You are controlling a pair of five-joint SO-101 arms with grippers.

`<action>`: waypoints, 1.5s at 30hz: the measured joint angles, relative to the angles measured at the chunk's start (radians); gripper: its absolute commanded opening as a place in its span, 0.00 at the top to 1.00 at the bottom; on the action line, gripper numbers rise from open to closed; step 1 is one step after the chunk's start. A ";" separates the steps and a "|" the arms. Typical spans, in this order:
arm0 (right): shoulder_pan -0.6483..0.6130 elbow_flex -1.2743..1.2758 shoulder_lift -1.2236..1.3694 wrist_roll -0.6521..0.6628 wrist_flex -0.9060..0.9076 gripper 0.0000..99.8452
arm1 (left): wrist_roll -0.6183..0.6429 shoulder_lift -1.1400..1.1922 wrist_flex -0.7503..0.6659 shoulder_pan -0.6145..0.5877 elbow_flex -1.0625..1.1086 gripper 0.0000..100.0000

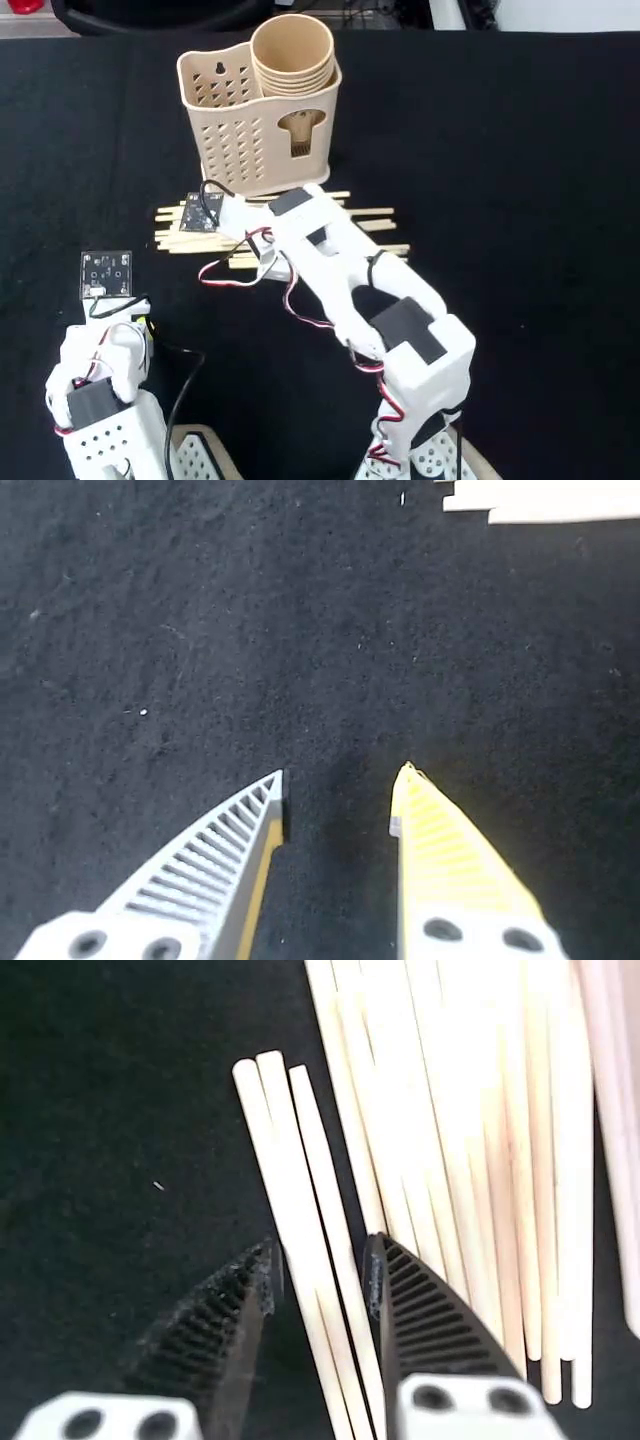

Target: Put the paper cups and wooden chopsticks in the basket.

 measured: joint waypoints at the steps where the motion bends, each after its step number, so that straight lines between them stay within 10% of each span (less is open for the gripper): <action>1: -0.005 0.000 0.000 0.000 0.000 0.84 | 0.000 0.000 0.000 0.000 0.000 0.82; 45: -0.044 0.012 0.005 0.028 0.018 0.99 | 0.000 0.000 0.021 0.000 0.000 0.82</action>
